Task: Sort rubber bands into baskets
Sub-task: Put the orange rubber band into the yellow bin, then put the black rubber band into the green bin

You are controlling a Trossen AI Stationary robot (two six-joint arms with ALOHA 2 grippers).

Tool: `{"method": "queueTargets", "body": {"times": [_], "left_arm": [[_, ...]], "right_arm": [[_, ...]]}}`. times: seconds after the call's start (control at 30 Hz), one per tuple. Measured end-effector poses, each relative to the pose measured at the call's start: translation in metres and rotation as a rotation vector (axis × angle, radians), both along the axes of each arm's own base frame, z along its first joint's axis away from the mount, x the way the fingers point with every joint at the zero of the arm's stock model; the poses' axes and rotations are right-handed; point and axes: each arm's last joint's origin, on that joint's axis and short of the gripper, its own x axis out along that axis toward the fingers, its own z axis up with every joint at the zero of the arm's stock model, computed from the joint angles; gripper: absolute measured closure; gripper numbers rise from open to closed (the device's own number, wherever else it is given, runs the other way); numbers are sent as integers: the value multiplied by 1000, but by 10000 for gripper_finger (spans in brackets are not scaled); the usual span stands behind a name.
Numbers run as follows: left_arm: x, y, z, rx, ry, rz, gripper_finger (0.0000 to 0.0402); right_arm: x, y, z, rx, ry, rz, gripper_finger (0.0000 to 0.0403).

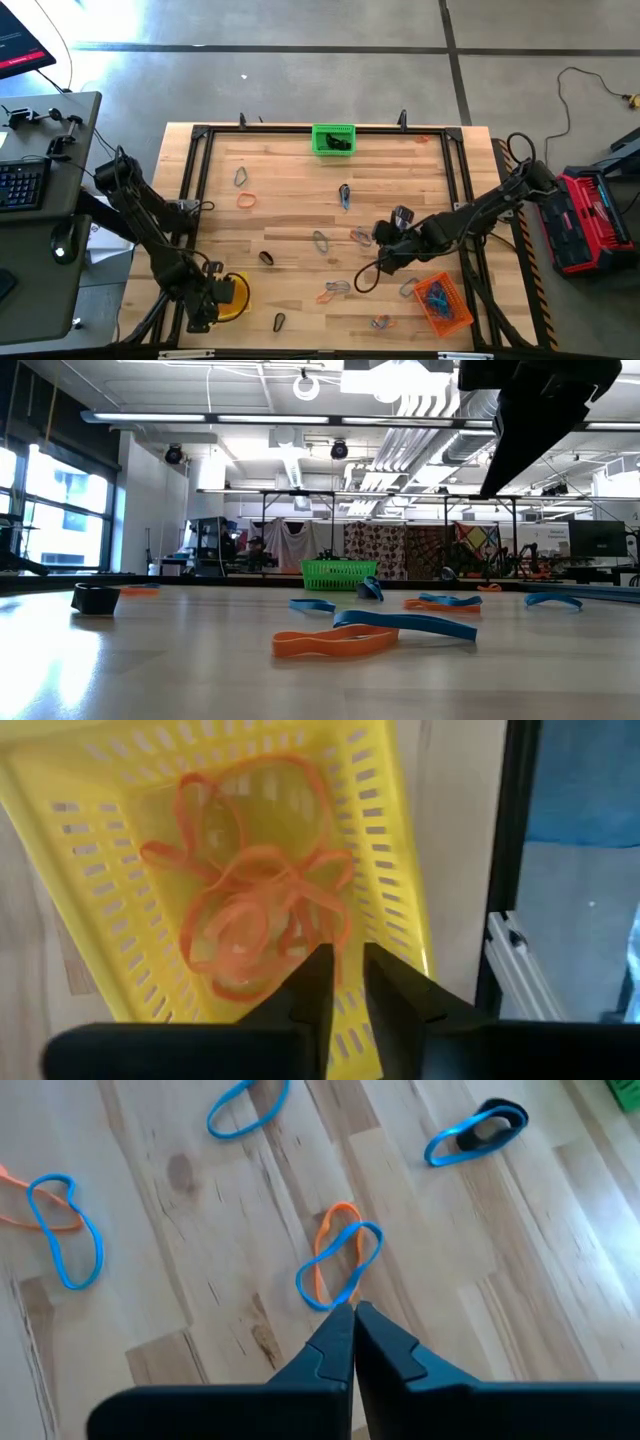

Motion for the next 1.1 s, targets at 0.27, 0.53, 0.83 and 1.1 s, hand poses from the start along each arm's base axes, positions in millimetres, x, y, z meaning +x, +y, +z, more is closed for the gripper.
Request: {"method": "queueTargets", "body": {"times": [0.27,0.53,0.83,1.1], "left_arm": [[3,13,11,4,-29,46,281],[20,27,32,-14,-104,-7,253],[62,68,39,105,-213,-54,253],[93,105,23,253,-220,-266,253]], "right_arm": [[2,-1,0,2,-5,15,403],[2,-1,0,12,2,28,403],[7,1,2,10,-35,73,403],[8,1,3,-14,-54,84,403]]}}
